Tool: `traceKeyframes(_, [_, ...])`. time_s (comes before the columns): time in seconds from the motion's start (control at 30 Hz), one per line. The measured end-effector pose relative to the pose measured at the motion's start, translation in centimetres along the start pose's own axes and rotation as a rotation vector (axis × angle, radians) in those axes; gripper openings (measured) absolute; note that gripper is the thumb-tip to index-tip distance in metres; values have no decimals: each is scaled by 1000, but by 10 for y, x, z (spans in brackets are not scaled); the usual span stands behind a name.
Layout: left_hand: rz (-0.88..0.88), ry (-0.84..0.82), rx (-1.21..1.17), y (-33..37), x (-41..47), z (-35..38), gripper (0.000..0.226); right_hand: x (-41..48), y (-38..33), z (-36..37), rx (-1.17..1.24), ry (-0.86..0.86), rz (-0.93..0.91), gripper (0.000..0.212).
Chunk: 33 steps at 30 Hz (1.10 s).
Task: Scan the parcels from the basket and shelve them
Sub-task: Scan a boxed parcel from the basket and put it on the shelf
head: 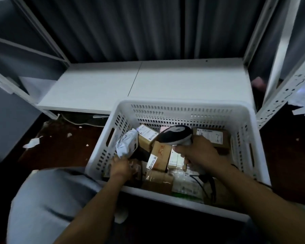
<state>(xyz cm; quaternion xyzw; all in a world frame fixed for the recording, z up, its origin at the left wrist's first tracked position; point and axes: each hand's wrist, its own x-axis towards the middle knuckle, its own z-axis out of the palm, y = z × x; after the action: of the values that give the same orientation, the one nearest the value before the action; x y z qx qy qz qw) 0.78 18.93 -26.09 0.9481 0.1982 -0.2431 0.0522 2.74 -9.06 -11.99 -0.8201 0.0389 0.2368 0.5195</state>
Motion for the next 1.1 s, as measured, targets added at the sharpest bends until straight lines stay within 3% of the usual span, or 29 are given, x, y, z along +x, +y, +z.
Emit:
traceKeyframes(0.13, [-84, -103, -28, -12, 14, 9, 87, 6, -5, 9, -47, -12, -35, 13])
traceKeyframes(0.33, [66, -277, 146, -22, 25, 6, 106, 16, -6, 15, -44, 7, -43, 12])
traceKeyframes(0.4, [132, -264, 227, -27, 25, 8, 117, 18, -6, 17, -30, 11, -43, 11])
traceKeyframes(0.5, [277, -188, 319, -29, 27, 12, 115, 18, -6, 20, -23, 8, -36, 14])
traceKeyframes(0.77, [400, -37, 187, -23, 27, -7, 99, 17, -6, 18, 13, 17, -60, 15])
traceKeyframes(0.87, [457, 74, 32, -5, 10, -29, 96, 18, -6, 14, 89, 33, -67, 13])
traceKeyframes(0.97, [441, 215, -299, 21, -16, -54, 95, 19, -4, 14, 230, 57, -79, 11])
traceKeyframes(1.1, [329, 378, -791, 53, -54, -78, 57, 23, 0, 16, 450, 86, -51, 16])
